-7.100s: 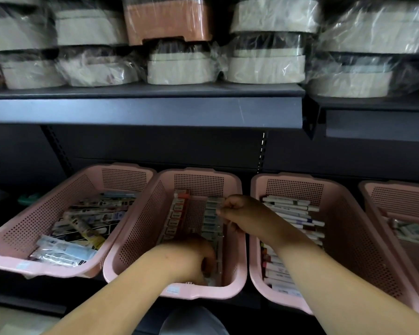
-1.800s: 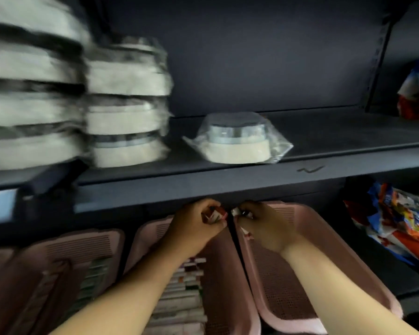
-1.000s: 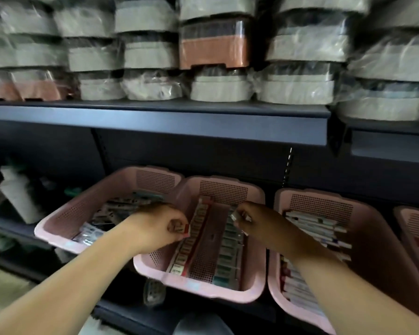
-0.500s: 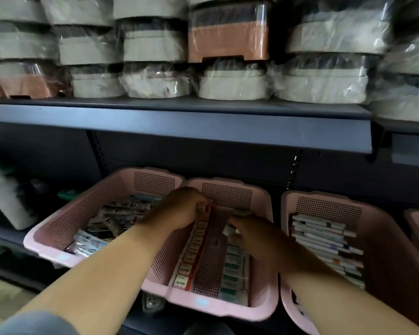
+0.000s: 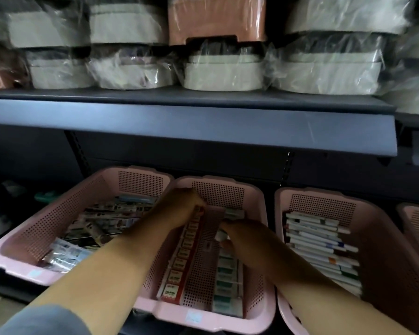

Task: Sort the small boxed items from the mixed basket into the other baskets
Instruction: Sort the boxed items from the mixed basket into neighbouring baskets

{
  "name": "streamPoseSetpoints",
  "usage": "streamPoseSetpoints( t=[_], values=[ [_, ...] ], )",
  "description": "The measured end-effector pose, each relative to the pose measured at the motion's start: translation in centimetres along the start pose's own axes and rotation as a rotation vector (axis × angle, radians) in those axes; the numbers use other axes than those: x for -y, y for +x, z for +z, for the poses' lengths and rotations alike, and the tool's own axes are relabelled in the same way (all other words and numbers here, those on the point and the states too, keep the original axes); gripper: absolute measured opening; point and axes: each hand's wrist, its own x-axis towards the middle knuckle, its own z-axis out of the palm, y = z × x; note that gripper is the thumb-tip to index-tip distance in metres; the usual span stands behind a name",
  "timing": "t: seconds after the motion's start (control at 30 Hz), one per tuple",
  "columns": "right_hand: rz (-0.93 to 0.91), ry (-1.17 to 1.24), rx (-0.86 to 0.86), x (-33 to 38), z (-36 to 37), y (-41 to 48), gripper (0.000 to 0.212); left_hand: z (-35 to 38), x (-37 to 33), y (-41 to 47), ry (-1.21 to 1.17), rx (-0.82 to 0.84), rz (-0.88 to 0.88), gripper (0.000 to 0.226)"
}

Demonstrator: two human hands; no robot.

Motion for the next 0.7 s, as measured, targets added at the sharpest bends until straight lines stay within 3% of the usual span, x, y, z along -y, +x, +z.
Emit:
streamPoseSetpoints(
  t=[0.47, 0.7],
  values=[
    [0.008, 0.002, 0.002, 0.2, 0.0, 0.1, 0.023, 0.5, -0.3, -0.5, -0.054, -0.030, 0.015, 0.012],
    [0.008, 0.000, -0.017, 0.1, 0.3, 0.1, 0.025, 0.3, -1.2, -1.8, -0.113, -0.069, 0.175, 0.027]
  ],
)
